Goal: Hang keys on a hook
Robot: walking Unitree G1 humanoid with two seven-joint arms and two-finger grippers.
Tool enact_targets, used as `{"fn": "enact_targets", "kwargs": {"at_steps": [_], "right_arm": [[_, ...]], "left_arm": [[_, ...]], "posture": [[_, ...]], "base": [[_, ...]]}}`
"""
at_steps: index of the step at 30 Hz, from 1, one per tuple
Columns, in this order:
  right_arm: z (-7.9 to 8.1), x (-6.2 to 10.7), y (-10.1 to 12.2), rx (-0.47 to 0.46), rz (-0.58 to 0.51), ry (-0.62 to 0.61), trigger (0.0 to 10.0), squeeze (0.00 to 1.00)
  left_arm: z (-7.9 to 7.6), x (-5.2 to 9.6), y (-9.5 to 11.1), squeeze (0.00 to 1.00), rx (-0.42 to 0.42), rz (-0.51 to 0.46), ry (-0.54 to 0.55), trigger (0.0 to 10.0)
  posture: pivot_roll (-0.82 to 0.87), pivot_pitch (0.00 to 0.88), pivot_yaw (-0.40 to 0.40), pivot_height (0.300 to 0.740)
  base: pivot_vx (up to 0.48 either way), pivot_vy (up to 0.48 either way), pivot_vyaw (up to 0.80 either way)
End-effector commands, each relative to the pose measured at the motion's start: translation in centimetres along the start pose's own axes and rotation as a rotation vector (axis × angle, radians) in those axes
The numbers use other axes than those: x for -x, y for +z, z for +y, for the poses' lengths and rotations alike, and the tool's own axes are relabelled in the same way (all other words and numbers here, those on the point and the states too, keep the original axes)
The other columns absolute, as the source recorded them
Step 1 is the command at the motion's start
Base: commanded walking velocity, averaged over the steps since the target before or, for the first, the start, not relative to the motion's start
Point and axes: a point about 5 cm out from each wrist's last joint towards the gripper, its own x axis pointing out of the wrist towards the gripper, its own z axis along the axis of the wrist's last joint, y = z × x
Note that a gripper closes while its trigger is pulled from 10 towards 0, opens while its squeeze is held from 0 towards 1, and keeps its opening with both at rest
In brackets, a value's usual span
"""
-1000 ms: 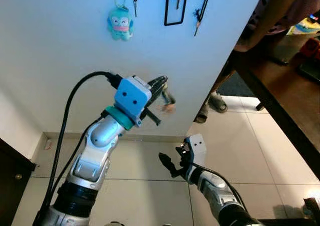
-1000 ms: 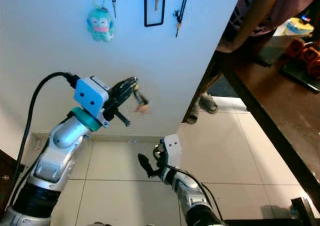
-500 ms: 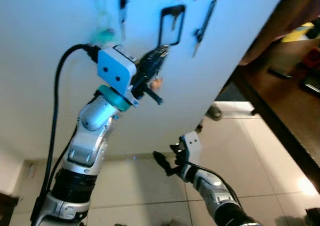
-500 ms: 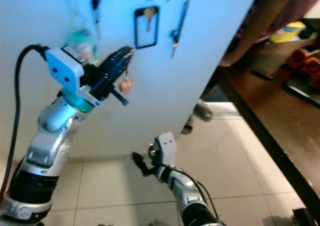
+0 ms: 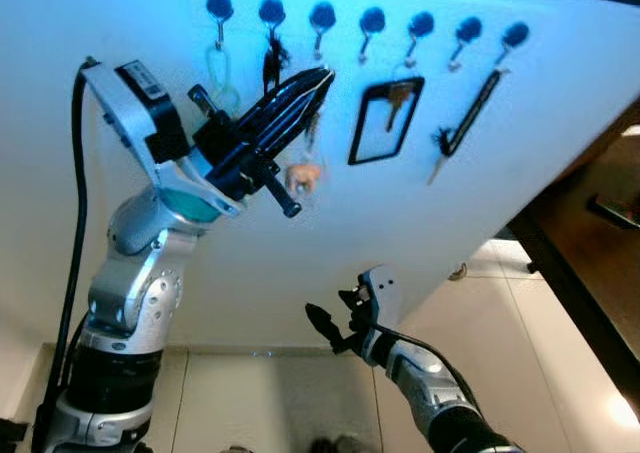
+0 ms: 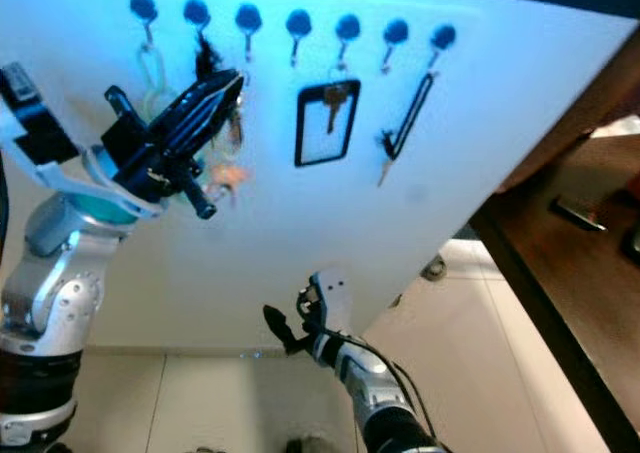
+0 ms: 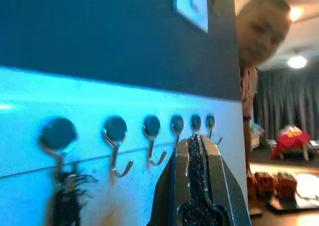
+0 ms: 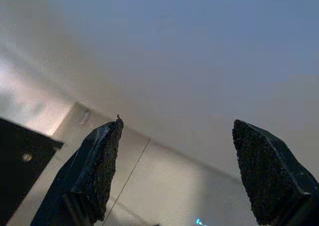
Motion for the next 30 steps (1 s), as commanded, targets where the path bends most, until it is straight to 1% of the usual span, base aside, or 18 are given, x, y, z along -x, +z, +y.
{"fn": "enact_targets", "kwargs": {"at_steps": [1,4,5,7,8,10,11,17,18,19,21,22,26,28,30], "right_arm": [[-0.4,0.5,-0.7,-0.016,0.018,-0.025,10.0,0.0],[-0.4,0.6,-0.7,-0.017,0.019,-0.029,10.0,0.0],[-0.5,0.6,-0.8,-0.019,0.018,-0.032,10.0,0.0],[-0.6,0.7,-0.9,-0.022,0.019,-0.038,10.0,0.0],[-0.6,0.7,-0.9,-0.022,0.019,-0.038,10.0,0.0],[-0.6,0.8,-1.0,-0.023,0.021,-0.041,10.0,0.0],[-0.7,0.9,-1.0,-0.023,0.022,-0.041,10.0,0.0],[-0.8,0.9,-1.0,-0.023,0.026,-0.044,10.0,0.0],[-0.8,0.9,-1.0,-0.022,0.026,-0.046,10.0,0.0],[-0.8,0.9,-1.0,-0.022,0.026,-0.046,10.0,0.0],[-0.9,0.9,-1.0,-0.022,0.024,-0.048,10.0,0.0],[-0.9,0.9,-1.0,-0.022,0.024,-0.048,10.0,0.0],[-0.8,0.9,-0.9,-0.018,0.024,-0.048,10.0,0.0],[-0.8,0.9,-0.9,-0.017,0.025,-0.049,10.0,0.0],[-0.8,0.8,-0.9,-0.017,0.025,-0.048,10.0,0.0]], "left_arm": [[-0.9,0.0,-0.5,0.0,0.039,0.026,-0.056,10.0],[-1.0,0.1,-0.5,0.0,0.05,0.035,-0.072,10.0],[-1.3,0.4,-0.4,0.0,0.069,0.048,-0.115,10.0],[-2.1,1.6,-0.2,0.0,0.11,0.093,-0.242,10.0],[-2.1,1.6,-0.2,0.0,0.11,0.093,-0.242,10.0],[-2.6,2.5,0.0,0.0,0.12,0.124,-0.317,10.0],[-2.7,2.6,0.1,0.0,0.118,0.129,-0.331,10.0],[-2.1,2.2,0.4,0.0,0.059,0.126,-0.282,10.0],[-1.9,1.9,0.3,0.0,0.027,0.127,-0.252,10.0],[-1.9,1.9,0.3,0.0,0.027,0.127,-0.252,10.0],[-1.4,1.3,0.1,0.0,-0.01,0.135,-0.191,10.0],[-1.4,1.3,0.1,0.0,-0.01,0.135,-0.191,10.0],[-1.3,0.2,-0.6,0.0,-0.066,0.151,-0.098,10.0],[-1.4,-0.2,-1.0,0.0,-0.079,0.168,-0.065,10.0],[-1.7,-0.5,-1.3,0.0,-0.077,0.177,-0.058,10.0]], "posture": [[0.1,0.075,-0.009,0.74],[0.1,0.075,-0.008,0.74],[0.1,0.077,-0.007,0.74],[0.09,0.08,-0.007,0.74],[0.09,0.08,-0.007,0.74],[0.09,0.081,-0.008,0.74],[0.09,0.081,-0.008,0.74],[0.1,0.078,-0.008,0.74],[0.1,0.076,-0.007,0.74],[0.1,0.076,-0.007,0.74],[0.1,0.076,-0.007,0.74],[0.1,0.076,-0.007,0.74],[0.1,0.072,-0.006,0.74],[0.1,0.07,-0.006,0.74],[0.1,0.067,-0.005,0.74]], "base": [[0.255,0.0,0.0],[0.085,0.0,0.0],[0.0,0.0,0.0],[0.0,0.0,0.0],[0.0,0.0,0.0],[0.0,0.0,0.0],[0.0,0.0,0.0],[0.0,0.0,0.0],[0.0,0.0,0.0],[0.0,0.0,0.0],[0.0,0.0,0.0],[0.0,0.0,0.0],[0.0,0.0,0.0],[0.0,0.0,0.0],[0.0,0.0,0.0]]}}
